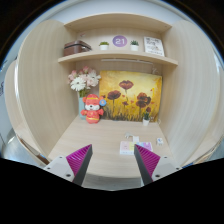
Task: Unplug charger
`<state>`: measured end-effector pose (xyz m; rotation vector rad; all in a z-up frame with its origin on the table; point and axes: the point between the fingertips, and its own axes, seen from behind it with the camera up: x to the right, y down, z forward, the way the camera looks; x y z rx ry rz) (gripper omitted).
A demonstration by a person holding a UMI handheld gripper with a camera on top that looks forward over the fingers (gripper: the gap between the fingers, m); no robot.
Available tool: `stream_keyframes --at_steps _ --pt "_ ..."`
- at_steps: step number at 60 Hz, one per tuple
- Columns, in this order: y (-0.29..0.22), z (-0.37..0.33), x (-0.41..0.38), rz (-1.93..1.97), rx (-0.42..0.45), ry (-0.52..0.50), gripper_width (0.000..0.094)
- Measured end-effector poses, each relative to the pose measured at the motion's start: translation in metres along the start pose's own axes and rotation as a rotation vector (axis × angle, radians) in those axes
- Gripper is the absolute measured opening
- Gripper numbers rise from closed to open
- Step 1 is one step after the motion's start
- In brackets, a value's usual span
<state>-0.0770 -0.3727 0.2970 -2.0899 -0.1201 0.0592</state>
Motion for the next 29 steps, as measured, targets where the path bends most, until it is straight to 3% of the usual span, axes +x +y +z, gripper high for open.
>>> stream_keyframes --at_steps 29 --pt "0.016 -0.018 -0.035 -0.019 -0.021 -0.061 0.0844"
